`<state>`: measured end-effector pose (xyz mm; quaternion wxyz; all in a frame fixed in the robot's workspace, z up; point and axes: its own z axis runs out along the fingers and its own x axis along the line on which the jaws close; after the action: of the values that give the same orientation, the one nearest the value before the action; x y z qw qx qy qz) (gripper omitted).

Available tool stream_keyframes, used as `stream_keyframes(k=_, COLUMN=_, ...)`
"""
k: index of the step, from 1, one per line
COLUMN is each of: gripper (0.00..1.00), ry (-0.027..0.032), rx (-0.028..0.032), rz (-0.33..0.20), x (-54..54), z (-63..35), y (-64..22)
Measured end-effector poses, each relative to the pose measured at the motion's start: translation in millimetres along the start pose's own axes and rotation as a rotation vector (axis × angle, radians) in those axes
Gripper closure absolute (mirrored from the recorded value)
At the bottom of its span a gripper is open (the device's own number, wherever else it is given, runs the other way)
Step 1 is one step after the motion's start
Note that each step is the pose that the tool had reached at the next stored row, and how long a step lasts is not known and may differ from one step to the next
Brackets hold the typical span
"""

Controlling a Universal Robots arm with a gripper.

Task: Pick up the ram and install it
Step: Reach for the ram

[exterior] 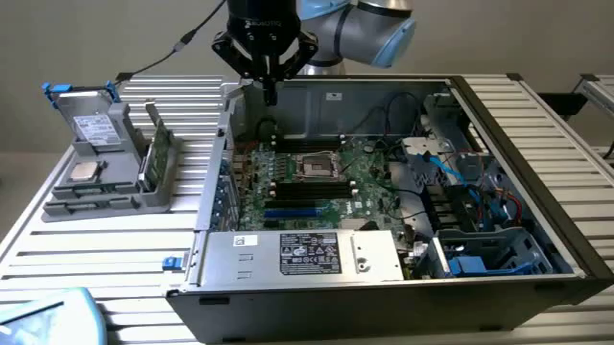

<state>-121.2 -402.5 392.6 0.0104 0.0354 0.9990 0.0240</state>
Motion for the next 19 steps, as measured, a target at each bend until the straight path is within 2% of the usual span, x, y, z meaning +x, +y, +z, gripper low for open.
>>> stream_keyframes(k=11, gripper=0.89, ry=0.0000, rx=-0.0001, rz=0.000, x=1.0, z=-0.1, y=-0.4)
stream_keyframes(k=15, gripper=0.89, ry=0.0006, rx=-0.0037, rz=0.000, x=15.5, z=-0.3, y=-1.3)
stream_keyframes(k=19, gripper=0.89, ry=0.0034, rx=-0.0110, rz=0.000, x=33.7, z=-0.8, y=-2.6)
